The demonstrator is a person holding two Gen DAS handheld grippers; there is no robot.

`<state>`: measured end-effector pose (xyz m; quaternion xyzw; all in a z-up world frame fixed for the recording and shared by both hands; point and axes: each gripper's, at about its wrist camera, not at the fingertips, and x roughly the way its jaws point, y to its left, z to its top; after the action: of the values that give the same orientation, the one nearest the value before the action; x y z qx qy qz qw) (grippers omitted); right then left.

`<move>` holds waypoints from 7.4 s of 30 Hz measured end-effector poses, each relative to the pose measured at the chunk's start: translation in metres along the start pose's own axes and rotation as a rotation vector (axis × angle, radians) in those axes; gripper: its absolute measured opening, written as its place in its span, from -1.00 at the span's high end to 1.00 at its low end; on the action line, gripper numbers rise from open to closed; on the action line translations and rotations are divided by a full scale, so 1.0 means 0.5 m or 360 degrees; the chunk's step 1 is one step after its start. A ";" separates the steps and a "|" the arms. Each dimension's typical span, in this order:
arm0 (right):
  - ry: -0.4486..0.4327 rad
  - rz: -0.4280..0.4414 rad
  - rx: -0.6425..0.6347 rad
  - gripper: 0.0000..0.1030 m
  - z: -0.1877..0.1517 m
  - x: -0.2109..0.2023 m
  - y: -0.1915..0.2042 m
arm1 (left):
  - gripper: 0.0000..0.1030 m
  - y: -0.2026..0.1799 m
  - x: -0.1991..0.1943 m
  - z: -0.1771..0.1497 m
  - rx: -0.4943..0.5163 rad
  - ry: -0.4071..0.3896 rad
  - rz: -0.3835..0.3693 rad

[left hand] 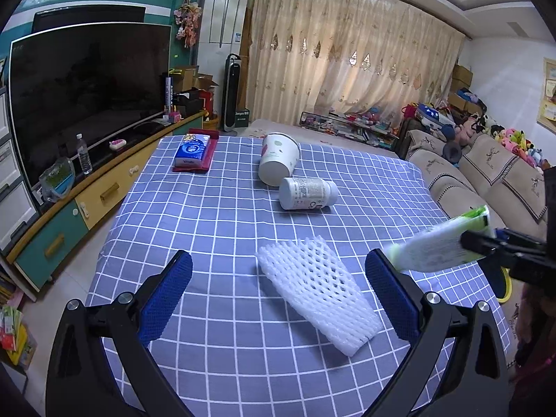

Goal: Collect trash
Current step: 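Carry the bottle over the bin and open the right gripper, then grasp the white mesh foam sleeve with the left gripper, then carry the foam sleeve over the bin and open the left gripper, then move the right gripper back over the table to the white pill bottle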

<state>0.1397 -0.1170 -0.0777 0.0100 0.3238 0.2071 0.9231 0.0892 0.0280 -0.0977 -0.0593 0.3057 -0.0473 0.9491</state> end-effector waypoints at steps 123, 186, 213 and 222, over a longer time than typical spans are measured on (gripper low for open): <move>-0.0227 -0.0701 0.0788 -0.34 -0.174 -0.200 -0.424 | 0.55 -0.202 0.171 -0.013 0.0219 0.0368 -0.0016; -0.0119 -0.0734 0.0692 -0.44 -0.153 -0.198 -0.397 | -0.79 -0.285 0.143 0.091 0.0341 0.0156 -0.0373; 0.0202 -0.0225 0.0023 -0.80 0.172 0.384 0.094 | -0.85 0.115 -0.002 0.021 -0.0021 0.0053 -0.0092; 0.0315 -0.0269 0.0075 -0.82 0.182 0.467 0.083 | -0.85 0.128 0.023 0.013 -0.0045 0.0088 -0.0137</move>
<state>0.3434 0.0221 -0.1379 -0.0162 0.4178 0.1209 0.9003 0.1054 0.0902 -0.1082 -0.0845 0.3296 -0.0855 0.9364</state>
